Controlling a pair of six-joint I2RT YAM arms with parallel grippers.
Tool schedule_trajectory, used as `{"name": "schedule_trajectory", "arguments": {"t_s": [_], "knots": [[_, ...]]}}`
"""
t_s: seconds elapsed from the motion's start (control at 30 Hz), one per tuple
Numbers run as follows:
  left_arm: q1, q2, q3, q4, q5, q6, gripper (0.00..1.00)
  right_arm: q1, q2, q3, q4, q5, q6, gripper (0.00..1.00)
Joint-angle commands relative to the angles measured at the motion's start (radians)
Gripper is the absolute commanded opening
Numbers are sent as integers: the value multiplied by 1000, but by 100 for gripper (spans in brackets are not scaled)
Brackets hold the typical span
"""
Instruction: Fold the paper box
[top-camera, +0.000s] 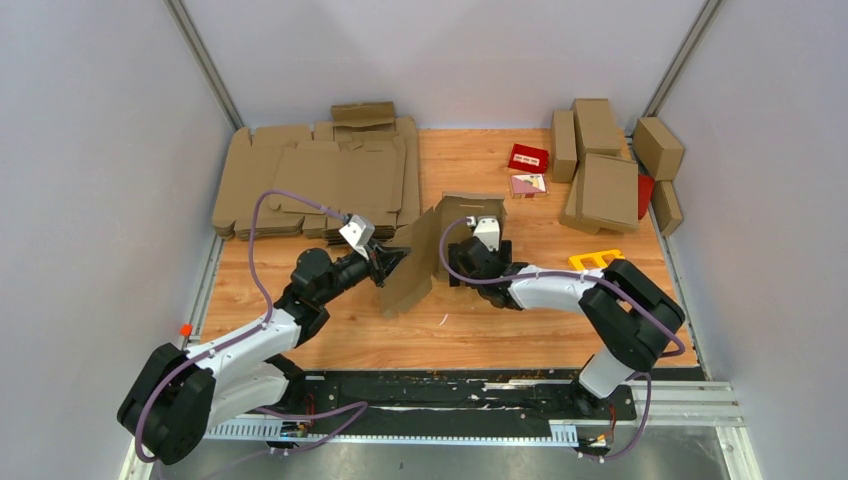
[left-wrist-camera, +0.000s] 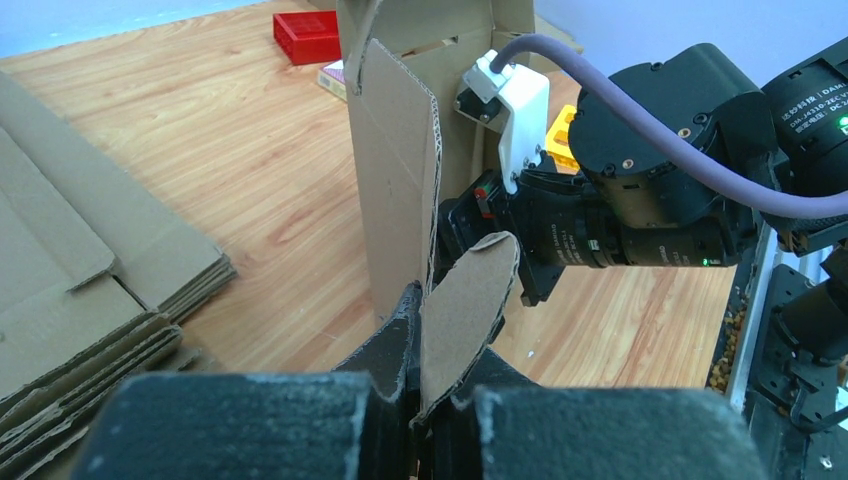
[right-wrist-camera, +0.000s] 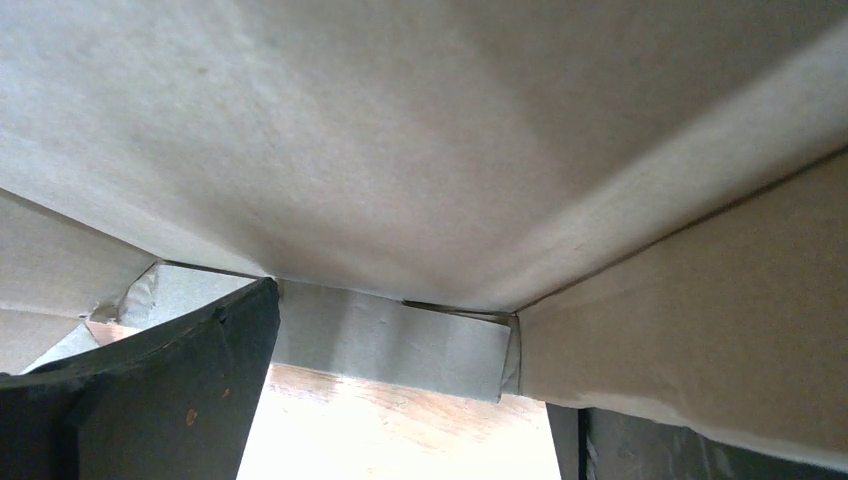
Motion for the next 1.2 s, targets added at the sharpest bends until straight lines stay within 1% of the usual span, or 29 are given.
{"name": "schedule_trajectory", "arguments": {"t_s": [0.0,0.13,0.23,0.3,0.4,0.7,1.03,1.17], "knots": [[-15,2,22,-29,40,8,4,25,42,28,-64,44,3,95],[-15,-1,21,-29,40,7,4,37,57,45,-88,63,7,96],[-15,-3,20,-29,37,9,4,43,27,41,-73,54,-2,96],[-14,-2,20,-30,36,10,4,46,-10,34,-66,39,-7,96],[-15,-2,20,-32,33,11,4,46,-69,17,-60,16,-16,100],[-15,-17,20,-42,30,15,5,44,-242,-48,-69,-28,-60,100],[-15,-14,25,-49,30,16,6,36,-406,-68,-149,-17,-116,100],[-15,-13,25,-51,27,13,8,-4,-484,-48,-205,-73,-135,100]]}}
